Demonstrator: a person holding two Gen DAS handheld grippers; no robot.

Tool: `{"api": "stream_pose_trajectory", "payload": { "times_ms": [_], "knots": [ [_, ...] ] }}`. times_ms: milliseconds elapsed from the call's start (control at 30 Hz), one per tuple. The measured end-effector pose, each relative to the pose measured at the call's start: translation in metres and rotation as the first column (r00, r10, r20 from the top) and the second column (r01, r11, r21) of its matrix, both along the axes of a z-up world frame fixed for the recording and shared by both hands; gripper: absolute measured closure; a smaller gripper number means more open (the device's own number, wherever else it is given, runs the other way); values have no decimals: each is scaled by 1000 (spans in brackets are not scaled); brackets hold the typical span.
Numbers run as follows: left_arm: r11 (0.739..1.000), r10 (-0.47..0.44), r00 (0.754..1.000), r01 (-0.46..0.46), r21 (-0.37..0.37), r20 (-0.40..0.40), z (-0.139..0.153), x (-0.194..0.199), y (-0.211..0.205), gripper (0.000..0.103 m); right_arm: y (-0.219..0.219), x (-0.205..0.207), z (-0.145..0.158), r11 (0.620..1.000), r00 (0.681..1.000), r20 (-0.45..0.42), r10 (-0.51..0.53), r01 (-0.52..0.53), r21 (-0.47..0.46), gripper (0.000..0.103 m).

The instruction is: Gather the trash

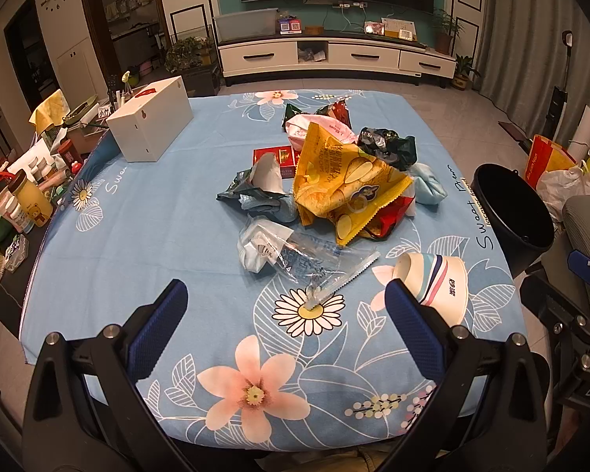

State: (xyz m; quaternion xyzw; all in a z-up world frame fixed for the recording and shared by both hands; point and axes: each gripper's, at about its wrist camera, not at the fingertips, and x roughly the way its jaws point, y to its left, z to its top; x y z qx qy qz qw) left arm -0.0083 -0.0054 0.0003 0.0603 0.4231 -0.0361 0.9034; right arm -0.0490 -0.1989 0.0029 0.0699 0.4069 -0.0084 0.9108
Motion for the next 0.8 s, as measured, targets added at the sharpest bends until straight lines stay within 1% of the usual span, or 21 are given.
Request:
{"api": "stream_pose_trajectory", "payload": {
  "times_ms": [267, 333, 367, 467, 533, 600, 633, 667, 700, 733, 767, 800],
  "knots": [
    [1000, -1, 1000, 1, -1, -1, -1, 0, 0, 3, 0, 1, -1, 1000, 1000, 0, 0, 0, 2, 3],
    [1000, -4, 1000, 3, -19, -4, -2, -1, 0, 3, 0, -1, 1, 1000, 1000, 7, 13, -13, 16, 3],
    [999, -12, 1000, 11, -43, -10, -3, 0, 2, 3, 3, -4, -1, 999, 999, 17, 29, -29, 23, 3],
    [988, -42, 999, 38, -152, -27, -7, 2, 12, 3, 2, -7, -2, 998, 996, 61, 63, -64, 20, 3],
    [965, -56, 998, 47, -257, -30, -13, 4, 26, 3, 2, -11, -4, 996, 992, 95, 88, -89, 5, 3],
    [942, -43, 999, 32, -335, -26, -22, 5, 42, 3, 4, -16, -9, 991, 979, 155, 131, -126, -39, 3],
    [939, -30, 999, 20, -342, -24, -27, 6, 48, 3, 5, -17, -14, 988, 975, 170, 146, -136, -67, 3],
    [942, -24, 999, 13, -335, -30, -33, 8, 52, 3, 6, -16, -20, 984, 974, 159, 163, -148, -101, 3],
    [944, -28, 998, 10, -329, -51, -43, 9, 56, 3, 3, -13, -26, 979, 974, 127, 187, -175, -102, 3],
    [941, -40, 996, 13, -339, -74, -52, 10, 59, 3, -1, -11, -31, 979, 974, 115, 197, -190, -73, 3],
    [934, -46, 994, 8, -357, -99, -61, 10, 63, 3, -6, -10, -37, 979, 973, 109, 205, -204, -20, 3],
    [929, -44, 992, -2, -371, -115, -68, 11, 67, 3, -8, -7, -41, 977, 973, 94, 210, -212, 3, 3]
  ]
}}
